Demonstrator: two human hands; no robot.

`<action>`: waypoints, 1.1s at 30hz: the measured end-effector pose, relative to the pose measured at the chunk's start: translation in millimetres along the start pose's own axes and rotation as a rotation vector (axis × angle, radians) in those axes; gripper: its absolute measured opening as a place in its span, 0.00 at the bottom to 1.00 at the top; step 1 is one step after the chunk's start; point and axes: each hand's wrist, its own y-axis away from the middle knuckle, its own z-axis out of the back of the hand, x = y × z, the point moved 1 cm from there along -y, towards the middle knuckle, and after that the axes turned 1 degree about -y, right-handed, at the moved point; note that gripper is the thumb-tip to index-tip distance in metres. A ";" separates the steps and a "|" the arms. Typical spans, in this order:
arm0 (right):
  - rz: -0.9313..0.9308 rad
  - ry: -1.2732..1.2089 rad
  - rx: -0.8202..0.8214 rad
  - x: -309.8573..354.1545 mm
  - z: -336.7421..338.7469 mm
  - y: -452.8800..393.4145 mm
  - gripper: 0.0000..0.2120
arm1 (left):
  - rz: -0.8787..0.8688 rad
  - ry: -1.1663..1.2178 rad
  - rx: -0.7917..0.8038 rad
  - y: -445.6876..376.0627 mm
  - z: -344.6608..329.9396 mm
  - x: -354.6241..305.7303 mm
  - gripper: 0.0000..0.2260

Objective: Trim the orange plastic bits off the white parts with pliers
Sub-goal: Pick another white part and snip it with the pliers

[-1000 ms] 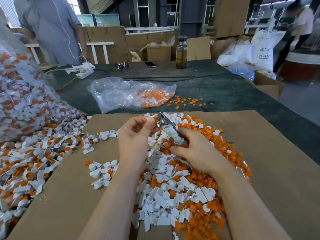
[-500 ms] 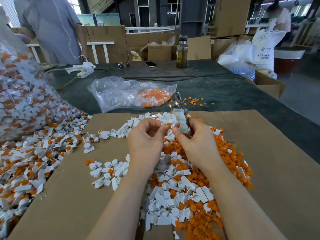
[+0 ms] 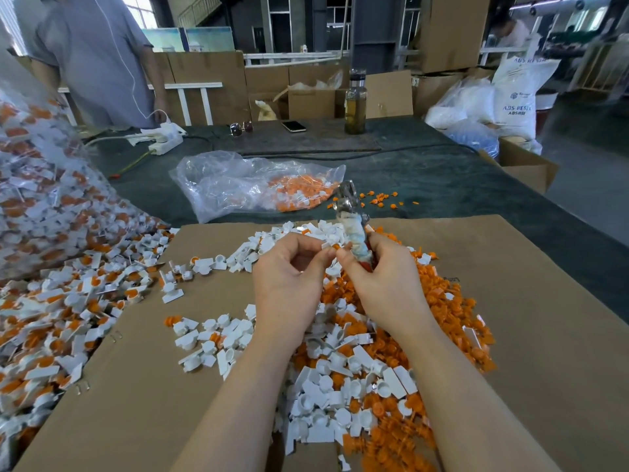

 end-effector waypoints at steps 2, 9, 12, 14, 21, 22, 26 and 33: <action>0.004 0.014 0.008 0.6 0.2 -0.3 0.08 | -0.008 -0.014 0.000 0.0 -0.5 0.0 0.09; -0.024 0.003 0.169 -2.7 9.8 -0.5 0.04 | 0.073 0.267 -0.011 -5.5 8.2 1.5 0.03; -0.033 0.010 0.294 -3.0 14.6 0.0 0.06 | 0.096 0.401 -0.023 -8.9 14.3 4.4 0.02; -0.026 0.023 0.374 -1.6 14.7 1.0 0.07 | 0.102 0.449 -0.016 -10.8 16.5 6.1 0.01; -0.024 0.041 0.460 3.9 12.7 2.6 0.11 | 0.062 0.449 0.037 -12.8 19.9 7.6 0.04; -0.020 0.043 0.457 3.9 12.7 2.4 0.09 | 0.056 0.450 0.044 -12.9 20.1 7.2 0.05; 0.004 0.066 0.442 2.6 11.7 3.3 0.04 | 0.061 0.483 0.050 -12.6 19.8 5.7 0.04; 0.068 0.125 0.387 -0.4 5.3 5.1 0.03 | 0.097 0.537 0.052 -12.4 18.9 5.0 0.04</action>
